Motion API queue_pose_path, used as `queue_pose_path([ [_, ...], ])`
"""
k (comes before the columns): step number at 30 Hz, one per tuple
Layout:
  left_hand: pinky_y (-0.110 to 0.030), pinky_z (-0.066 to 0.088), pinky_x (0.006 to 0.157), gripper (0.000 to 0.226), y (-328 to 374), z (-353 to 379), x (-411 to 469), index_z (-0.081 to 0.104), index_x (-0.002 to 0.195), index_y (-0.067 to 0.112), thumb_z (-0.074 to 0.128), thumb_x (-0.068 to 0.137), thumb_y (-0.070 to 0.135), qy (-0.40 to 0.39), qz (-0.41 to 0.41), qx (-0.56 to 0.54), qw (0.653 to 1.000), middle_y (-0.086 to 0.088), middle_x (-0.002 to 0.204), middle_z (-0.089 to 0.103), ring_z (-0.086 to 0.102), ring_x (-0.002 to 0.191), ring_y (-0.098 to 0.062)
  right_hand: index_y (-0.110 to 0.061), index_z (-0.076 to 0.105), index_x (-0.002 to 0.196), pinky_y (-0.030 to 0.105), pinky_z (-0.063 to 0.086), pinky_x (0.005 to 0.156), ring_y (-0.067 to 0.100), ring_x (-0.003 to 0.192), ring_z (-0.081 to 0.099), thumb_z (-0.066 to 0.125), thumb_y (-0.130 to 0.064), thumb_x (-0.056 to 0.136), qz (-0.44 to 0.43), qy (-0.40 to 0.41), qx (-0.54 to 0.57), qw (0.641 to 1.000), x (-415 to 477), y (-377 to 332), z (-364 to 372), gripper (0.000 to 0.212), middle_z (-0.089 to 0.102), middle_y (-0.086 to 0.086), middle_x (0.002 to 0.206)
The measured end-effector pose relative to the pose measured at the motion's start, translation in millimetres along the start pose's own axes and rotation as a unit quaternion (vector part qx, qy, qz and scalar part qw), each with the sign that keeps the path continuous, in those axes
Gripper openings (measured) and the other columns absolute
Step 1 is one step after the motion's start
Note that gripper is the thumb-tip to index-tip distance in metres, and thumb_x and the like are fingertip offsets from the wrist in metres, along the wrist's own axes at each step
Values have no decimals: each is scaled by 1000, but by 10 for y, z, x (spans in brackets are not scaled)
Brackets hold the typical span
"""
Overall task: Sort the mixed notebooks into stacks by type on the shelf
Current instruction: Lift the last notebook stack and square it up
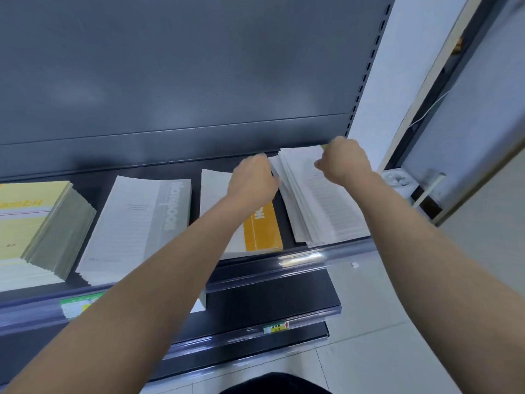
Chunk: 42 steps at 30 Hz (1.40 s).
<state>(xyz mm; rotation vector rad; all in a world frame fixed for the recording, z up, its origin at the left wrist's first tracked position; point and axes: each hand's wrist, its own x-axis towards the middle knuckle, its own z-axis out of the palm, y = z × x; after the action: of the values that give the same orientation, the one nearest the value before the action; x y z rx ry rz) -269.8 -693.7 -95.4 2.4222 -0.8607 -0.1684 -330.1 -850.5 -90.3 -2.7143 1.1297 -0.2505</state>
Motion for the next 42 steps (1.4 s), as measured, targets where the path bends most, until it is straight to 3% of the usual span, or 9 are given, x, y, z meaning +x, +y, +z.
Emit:
queue_pose_path([
  [3,-24,38,56,18,286,190,51,58,101,6,57,92,22,-94,0,-93,991,-2,85,59,57,91,-24,-5,45,73,26,31,52,25,67,46,57,-31,88,37,-31,15,999,87,406,-28,32,46,6,72],
  [6,-28,43,78,37,431,402,153,51,120,2,60,91,24,-151,-80,-157,973,-7,112,58,55,105,-25,-8,51,93,28,36,60,28,84,52,55,-49,86,65,-80,36,994,134,744,52,42,58,10,91],
  [9,-29,39,78,45,502,560,251,47,126,3,63,89,24,-174,-167,-218,946,-3,114,51,49,104,-22,-9,48,118,32,39,74,31,106,53,54,-53,86,77,-139,90,983,124,1000,82,55,57,12,116],
  [12,-30,37,79,51,579,632,337,44,130,2,65,88,24,-160,-206,-231,937,-11,130,51,48,118,-27,-7,44,128,30,38,76,25,101,53,57,-50,87,88,-196,165,962,151,1138,55,61,54,11,125],
  [20,-32,39,77,60,627,716,486,45,131,3,70,84,30,-109,-301,-280,905,-10,133,49,51,108,-28,-12,48,90,38,49,76,25,81,59,79,-34,73,164,-220,369,888,348,1227,89,42,60,6,90],
  [27,-34,54,67,64,558,800,565,52,122,4,84,68,17,-66,-328,-413,847,-9,113,64,65,91,-26,-11,47,75,27,44,45,19,60,59,81,-23,71,210,-205,439,849,338,1201,95,36,59,6,73],
  [34,-32,54,58,66,557,727,494,37,119,5,80,69,5,-14,-233,-516,824,-7,108,59,63,86,-21,-3,57,103,36,57,61,26,75,69,83,-37,65,200,-153,498,830,311,1168,69,58,69,13,89],
  [39,-34,54,75,57,608,466,488,42,113,17,79,71,11,31,-106,-471,875,2,104,61,62,93,-16,-13,51,113,39,57,77,21,86,69,86,-50,48,130,-77,557,816,310,1089,-113,83,69,4,100],
  [42,-28,53,77,56,608,429,444,41,116,23,76,75,8,48,-37,-467,882,5,109,59,59,99,-11,-21,59,99,38,56,80,19,86,70,87,-34,57,69,-25,600,797,311,1091,-198,52,72,-1,95],
])
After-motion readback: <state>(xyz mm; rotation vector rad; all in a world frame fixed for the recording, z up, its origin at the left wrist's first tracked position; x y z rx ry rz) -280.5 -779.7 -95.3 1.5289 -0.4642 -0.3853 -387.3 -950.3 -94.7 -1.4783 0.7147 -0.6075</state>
